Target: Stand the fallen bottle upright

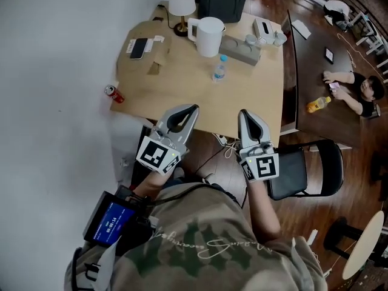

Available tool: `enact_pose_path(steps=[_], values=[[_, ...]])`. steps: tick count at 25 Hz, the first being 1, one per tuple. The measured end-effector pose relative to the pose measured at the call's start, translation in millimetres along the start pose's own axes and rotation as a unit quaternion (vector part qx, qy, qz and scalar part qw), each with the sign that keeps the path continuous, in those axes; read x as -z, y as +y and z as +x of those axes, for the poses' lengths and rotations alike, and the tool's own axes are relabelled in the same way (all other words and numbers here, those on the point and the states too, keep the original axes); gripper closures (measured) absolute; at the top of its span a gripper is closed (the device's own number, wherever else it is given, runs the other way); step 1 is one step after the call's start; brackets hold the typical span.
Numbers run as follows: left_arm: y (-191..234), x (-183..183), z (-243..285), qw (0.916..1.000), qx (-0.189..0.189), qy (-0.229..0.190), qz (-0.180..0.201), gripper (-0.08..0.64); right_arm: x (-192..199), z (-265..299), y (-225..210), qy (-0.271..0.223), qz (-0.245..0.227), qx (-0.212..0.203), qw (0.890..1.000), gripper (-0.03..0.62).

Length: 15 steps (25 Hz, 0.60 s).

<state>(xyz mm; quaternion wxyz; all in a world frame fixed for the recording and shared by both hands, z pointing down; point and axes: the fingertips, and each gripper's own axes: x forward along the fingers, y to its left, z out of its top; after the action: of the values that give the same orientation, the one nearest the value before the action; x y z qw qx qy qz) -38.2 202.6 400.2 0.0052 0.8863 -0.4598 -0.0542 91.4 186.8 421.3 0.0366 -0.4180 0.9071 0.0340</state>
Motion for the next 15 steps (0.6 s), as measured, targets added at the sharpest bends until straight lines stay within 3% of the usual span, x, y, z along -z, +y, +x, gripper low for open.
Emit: enact_pose_path(steps=[5, 15], values=[[12, -9, 0, 0.9999, -0.007, -0.007, 0.0, 0.558, -2, 10, -5, 0.009, -0.016, 0.024, 1.0, 0.591], [23, -17, -10, 0.9999, -0.001, -0.012, 0.01, 0.558, -16, 22, 23, -0.007, -0.046, -0.014, 0.999, 0.591]])
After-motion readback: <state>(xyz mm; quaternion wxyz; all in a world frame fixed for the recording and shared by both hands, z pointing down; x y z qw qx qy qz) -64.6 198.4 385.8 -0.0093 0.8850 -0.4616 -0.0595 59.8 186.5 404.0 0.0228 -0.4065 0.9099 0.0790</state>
